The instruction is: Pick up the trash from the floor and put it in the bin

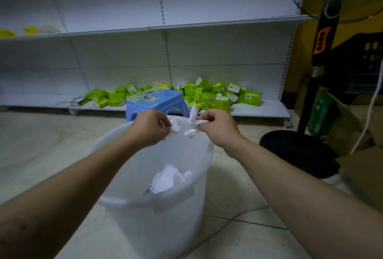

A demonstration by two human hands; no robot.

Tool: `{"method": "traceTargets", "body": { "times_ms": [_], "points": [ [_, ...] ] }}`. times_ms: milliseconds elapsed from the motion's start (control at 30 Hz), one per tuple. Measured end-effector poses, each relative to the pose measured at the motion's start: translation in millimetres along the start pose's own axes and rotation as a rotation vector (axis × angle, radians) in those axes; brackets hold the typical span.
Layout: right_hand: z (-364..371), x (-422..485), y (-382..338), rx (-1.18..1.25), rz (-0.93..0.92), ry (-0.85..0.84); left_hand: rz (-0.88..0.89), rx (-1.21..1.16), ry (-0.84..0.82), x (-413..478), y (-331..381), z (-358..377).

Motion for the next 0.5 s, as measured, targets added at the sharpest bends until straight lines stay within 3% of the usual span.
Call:
{"method": "traceTargets", "body": {
  "times_ms": [233,400,500],
  "points": [
    [65.2,19.7,2.3,-0.393,0.013,-0.148,-0.112,0.136,-0.031,-10.3,-78.1,16.9],
    [83.7,38.6,8.4,-0.485,0.023,-0.098,-0.109,0.156,-0.036,3.8,-101.1,27.9],
    [96.3,50.2,23.9,-0.784,0.106,-0.307,-0.056,0.150,-0.114,11.5,-109.8,34.7]
  ]
}}
Point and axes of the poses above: each hand's wrist, its own x-axis towards the middle knuckle, its own z-axis out of the palm, y = z × x, the point moved 4 cm from there along x, towards the middle knuckle, and after that the axes turned 12 degrees about -y, right-handed, at the moved point
